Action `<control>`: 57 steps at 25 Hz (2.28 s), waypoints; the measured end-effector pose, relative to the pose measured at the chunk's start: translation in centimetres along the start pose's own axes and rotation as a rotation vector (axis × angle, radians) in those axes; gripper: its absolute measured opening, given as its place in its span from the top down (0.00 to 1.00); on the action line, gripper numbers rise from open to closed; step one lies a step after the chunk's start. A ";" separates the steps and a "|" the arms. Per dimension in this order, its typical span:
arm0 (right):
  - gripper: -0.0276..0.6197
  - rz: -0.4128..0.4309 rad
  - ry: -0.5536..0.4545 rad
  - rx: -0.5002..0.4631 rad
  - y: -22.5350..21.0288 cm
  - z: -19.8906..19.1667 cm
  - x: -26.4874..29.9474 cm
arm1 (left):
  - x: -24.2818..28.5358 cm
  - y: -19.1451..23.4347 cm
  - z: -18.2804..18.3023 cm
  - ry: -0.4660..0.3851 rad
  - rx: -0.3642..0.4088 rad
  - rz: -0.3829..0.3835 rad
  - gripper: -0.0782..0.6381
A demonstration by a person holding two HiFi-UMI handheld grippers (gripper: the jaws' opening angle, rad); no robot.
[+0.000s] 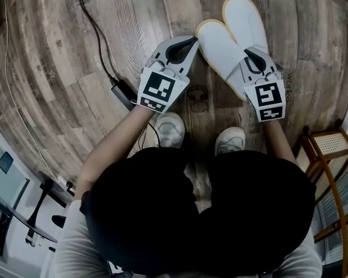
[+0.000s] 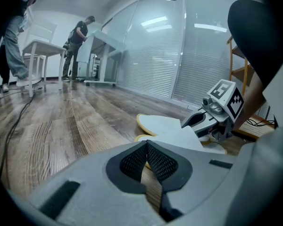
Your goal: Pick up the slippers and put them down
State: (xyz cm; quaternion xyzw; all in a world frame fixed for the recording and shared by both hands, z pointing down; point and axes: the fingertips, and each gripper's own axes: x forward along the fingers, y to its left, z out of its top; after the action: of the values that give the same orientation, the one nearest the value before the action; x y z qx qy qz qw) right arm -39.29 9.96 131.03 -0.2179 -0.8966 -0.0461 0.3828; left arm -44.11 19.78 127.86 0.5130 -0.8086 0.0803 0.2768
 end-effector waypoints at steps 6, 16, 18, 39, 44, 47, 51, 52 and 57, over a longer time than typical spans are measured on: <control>0.92 0.010 0.025 -0.004 0.1 -0.9 0.3 | -0.3 -0.3 -0.7 0.015 0.005 -0.007 0.88; 0.84 0.026 0.049 0.021 -0.1 -1.5 -0.4 | -0.8 -0.3 -0.7 0.029 -0.006 -0.006 0.88; 0.82 0.027 0.060 0.031 -0.1 -1.9 -0.8 | -0.9 -0.3 -0.5 0.028 -0.012 -0.005 0.88; 0.83 0.020 0.012 0.140 -1.2 4.9 -8.7 | -4.5 -0.3 8.0 0.050 0.006 -0.024 0.88; 0.84 0.008 -0.036 0.146 -1.7 10.5 -12.5 | -7.9 -0.9 13.6 0.032 0.000 -0.023 0.88; 0.85 -0.005 -0.062 0.148 -2.2 14.1 -15.0 | -10.2 -0.8 17.9 0.006 -0.016 -0.018 0.88; 0.87 -0.029 -0.098 0.142 -2.4 19.2 -18.5 | -14.0 -0.7 23.9 -0.029 -0.014 0.007 0.88; 0.87 -0.035 -0.111 0.147 -2.3 20.5 -19.4 | -15.0 -0.8 25.3 -0.036 -0.009 0.010 0.88; 0.88 -0.064 -0.171 0.153 -1.9 27.7 -24.6 | -19.4 -2.3 32.5 -0.075 0.018 0.003 0.88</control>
State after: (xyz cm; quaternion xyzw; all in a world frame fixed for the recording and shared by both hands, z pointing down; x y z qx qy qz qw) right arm -43.50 6.39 94.32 -0.1626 -0.9334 0.0291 0.3186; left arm -47.75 20.53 90.14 0.5168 -0.8184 0.0686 0.2415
